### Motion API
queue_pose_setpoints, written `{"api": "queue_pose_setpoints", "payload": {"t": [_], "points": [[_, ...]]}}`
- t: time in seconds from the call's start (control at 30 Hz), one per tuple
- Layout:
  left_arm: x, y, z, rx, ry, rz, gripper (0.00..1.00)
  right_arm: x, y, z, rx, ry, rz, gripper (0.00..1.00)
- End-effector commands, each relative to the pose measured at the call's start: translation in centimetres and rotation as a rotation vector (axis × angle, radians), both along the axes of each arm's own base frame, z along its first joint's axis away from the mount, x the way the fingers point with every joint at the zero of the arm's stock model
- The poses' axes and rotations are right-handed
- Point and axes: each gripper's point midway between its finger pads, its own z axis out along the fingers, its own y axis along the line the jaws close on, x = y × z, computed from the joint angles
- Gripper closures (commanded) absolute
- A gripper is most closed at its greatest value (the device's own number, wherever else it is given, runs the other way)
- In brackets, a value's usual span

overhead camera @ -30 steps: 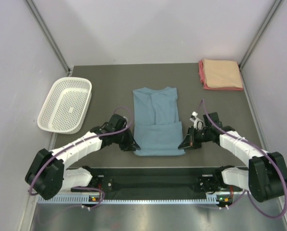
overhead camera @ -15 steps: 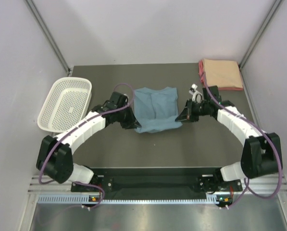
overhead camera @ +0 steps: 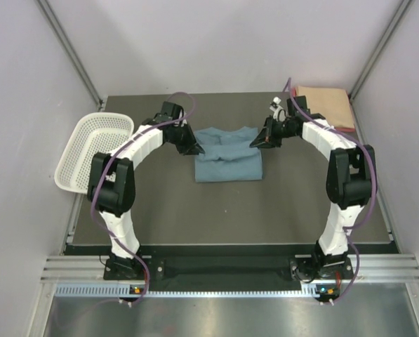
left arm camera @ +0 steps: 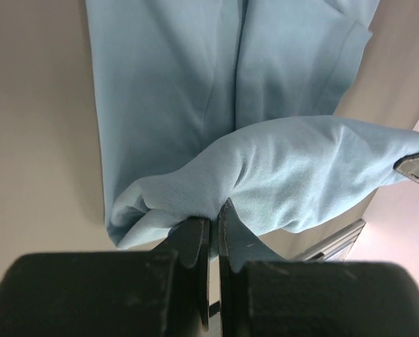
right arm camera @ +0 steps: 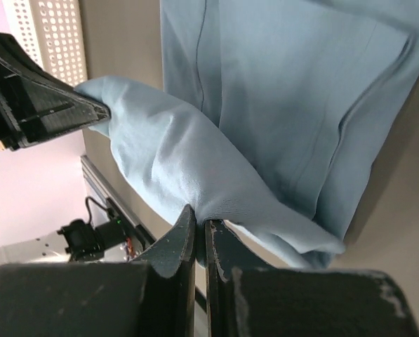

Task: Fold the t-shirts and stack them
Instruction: Fold the tshirt

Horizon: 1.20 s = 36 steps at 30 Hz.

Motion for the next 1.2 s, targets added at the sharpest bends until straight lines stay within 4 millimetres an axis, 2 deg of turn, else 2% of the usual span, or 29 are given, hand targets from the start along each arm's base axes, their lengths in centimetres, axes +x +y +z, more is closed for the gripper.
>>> {"api": "queue_pose_setpoints", "payload": {"t": [0.0,0.07,0.3,0.33,0.43,0.87,1.17], "points": [[2.3,-0.2,1.6,-0.039,-0.046,-0.029,1.0,2.8,0.2,1.3,0.046,-0.034,-0.005,1.0],[2.9,-0.2,0.5,-0.044,-0.021,-0.03,1.0,3.8,0.2,1.5,0.054,-0.039,-0.008,1.0],[5.6,0.3,0.3,-0.068,-0.031,-0.014,1.0,6.0,0.1,0.1,0.06,-0.018,-0.02,1.0],[5.7,0.3,-0.4,-0.067,-0.015,-0.016,1.0,6.1,0.2,0.1,0.062,-0.016,-0.019,1.0],[6.0,0.1,-0.8,-0.08,-0.003,-0.023,1.0,6.5,0.1,-0.4,0.055,-0.011,-0.027,1.0],[8.0,0.3,-1.4,-0.099,-0.01,-0.015,1.0,7.5,-0.3,-1.6,0.054,0.002,-0.066,1.0],[9.1,0.3,-2.3,-0.118,0.008,-0.006,1.0,8.5,-1.2,-3.4,0.051,0.023,-0.09,1.0]]}}
